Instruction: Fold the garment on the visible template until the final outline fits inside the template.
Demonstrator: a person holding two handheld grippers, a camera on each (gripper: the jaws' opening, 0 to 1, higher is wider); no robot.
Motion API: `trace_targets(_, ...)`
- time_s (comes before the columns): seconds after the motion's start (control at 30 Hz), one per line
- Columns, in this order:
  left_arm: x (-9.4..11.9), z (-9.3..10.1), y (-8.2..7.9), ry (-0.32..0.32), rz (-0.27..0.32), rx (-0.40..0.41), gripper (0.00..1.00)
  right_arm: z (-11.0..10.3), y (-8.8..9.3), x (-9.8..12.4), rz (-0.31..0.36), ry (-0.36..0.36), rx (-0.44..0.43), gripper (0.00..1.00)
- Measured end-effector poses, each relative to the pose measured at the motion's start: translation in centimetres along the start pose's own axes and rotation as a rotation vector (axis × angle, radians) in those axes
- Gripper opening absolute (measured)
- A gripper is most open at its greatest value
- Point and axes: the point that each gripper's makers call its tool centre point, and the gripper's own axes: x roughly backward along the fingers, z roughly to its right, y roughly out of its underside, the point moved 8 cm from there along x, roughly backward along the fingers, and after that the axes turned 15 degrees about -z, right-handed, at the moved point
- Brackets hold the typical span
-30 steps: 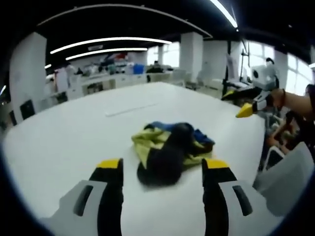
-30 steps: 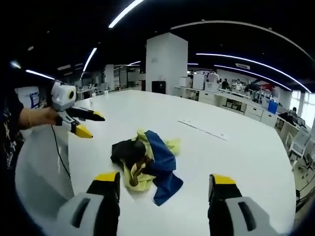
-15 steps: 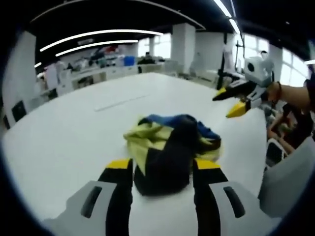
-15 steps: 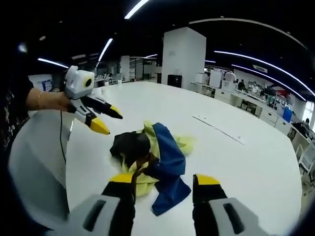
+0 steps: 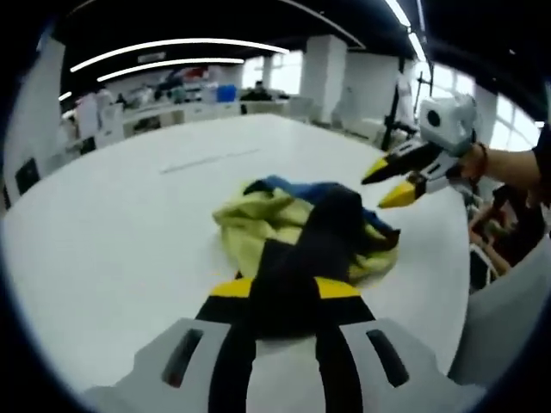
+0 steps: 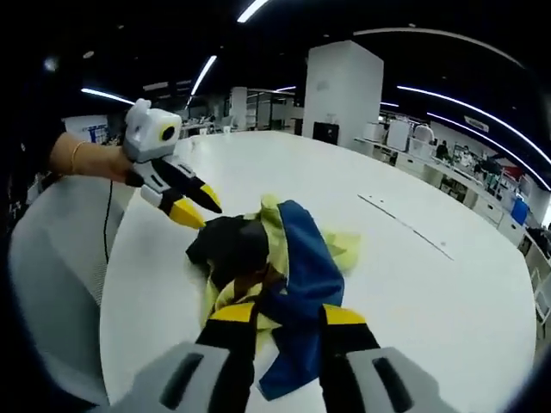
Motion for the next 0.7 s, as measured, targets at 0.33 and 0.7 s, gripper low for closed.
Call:
trace_targets(0.33, -1.0, -0.1, 0.3, -0.005, -0.021, -0.005, 0.14, 0.1, -0.4, -2.0, -0.027, 0.035, 0.069, 0.17)
trace_targets(0.7, -1.7, 0.1, 1.3, -0.028, -0.088, -0.015, 0.0, 0.3, 0.3, -3.0, -0.087, 0.093, 0.152, 0.05)
